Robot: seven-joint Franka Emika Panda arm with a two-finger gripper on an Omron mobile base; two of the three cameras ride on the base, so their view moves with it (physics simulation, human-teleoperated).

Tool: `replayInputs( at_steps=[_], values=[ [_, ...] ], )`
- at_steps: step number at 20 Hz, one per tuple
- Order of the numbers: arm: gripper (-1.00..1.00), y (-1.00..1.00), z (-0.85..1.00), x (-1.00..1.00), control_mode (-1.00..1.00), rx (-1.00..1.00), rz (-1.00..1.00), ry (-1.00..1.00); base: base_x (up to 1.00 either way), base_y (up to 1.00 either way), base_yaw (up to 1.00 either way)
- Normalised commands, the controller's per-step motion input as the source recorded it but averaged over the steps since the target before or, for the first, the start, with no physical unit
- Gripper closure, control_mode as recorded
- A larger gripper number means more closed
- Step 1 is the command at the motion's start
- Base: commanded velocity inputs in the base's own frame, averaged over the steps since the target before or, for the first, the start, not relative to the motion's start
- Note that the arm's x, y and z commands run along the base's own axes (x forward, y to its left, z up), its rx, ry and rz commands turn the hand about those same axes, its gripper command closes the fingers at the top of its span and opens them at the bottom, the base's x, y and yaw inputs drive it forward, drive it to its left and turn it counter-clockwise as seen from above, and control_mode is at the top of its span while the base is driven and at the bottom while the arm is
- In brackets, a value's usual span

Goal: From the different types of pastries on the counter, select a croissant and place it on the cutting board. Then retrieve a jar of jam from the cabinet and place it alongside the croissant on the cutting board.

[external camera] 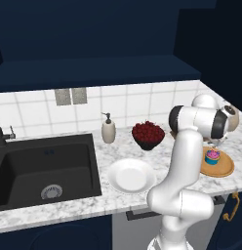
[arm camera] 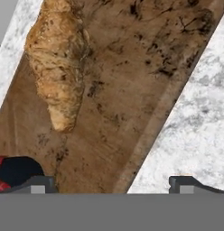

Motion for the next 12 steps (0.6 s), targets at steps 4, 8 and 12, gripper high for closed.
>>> replayInputs(
  at_steps=[4,8,12],
  values=[
    [-1.0,0.27,0.33,0.0,-1.0,0.0,0.0,0.08,0.0,0.0,0.0],
    [-1.0,0.17,0.23,-0.02,-1.0,0.0,0.0,0.04,0.0,0.0,0.0],
    [-1.0,0.18,0.3,-0.16,-1.0,0.0,0.0,0.02,0.0,0.0,0.0]
  ],
)
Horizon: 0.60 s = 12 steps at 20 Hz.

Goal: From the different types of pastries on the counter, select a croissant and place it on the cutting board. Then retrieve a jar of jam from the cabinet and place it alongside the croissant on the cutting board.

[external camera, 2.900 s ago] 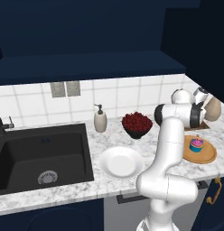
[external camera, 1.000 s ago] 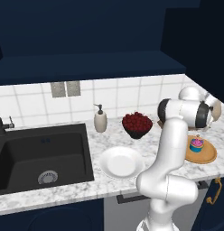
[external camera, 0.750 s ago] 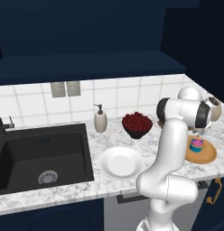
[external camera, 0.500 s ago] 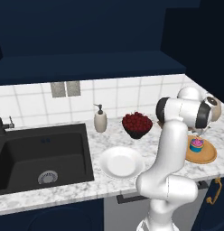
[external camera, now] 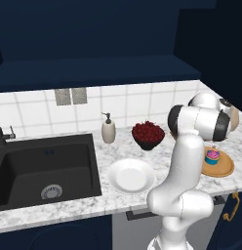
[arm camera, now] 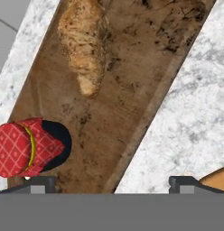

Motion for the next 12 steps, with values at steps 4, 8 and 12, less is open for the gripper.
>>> replayInputs(
  at_steps=[4,8,12],
  values=[
    [-1.0,0.18,0.25,-0.37,-1.0,0.0,0.0,0.09,0.0,0.0,0.0],
    [-1.0,0.37,0.14,-0.61,-1.0,0.0,0.0,0.13,0.0,0.0,0.0],
    [-1.0,0.62,0.04,-0.53,-1.0,-0.01,0.0,0.14,0.0,0.0,0.0]
  ],
)
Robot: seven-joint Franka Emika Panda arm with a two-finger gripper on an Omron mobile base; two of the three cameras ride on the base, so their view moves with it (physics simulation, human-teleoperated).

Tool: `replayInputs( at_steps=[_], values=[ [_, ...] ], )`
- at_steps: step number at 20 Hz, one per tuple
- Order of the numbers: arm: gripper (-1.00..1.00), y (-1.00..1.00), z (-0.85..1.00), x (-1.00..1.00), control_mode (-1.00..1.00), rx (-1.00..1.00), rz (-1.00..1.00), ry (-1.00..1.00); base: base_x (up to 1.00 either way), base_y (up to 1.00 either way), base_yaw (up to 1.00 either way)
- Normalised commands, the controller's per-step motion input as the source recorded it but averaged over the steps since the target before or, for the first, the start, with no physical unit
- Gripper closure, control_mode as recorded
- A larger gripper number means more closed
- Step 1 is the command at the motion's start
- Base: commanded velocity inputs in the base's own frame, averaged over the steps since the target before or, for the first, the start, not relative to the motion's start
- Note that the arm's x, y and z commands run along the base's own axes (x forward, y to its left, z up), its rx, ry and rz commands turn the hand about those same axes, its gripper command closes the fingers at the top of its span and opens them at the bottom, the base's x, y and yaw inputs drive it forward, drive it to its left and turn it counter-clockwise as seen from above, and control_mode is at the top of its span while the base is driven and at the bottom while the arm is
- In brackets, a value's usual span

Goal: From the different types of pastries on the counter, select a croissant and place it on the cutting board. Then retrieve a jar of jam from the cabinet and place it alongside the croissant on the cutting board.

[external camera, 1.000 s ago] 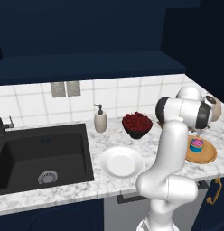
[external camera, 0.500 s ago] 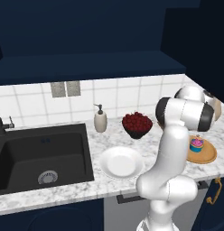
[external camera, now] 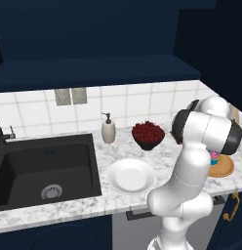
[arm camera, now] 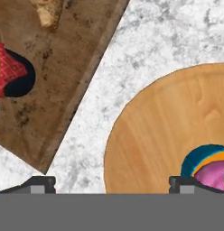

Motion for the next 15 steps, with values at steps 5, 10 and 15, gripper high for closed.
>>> replayInputs(
  at_steps=[5,10,15],
  values=[
    [-1.0,0.58,0.01,-0.51,-1.0,-0.01,0.0,0.09,0.0,0.0,0.0],
    [-1.0,0.52,0.15,-0.61,-1.0,0.0,0.0,0.03,0.0,0.0,0.0],
    [-1.0,0.75,0.37,-0.61,-1.0,0.0,0.0,0.06,0.0,0.0,0.0]
  ],
)
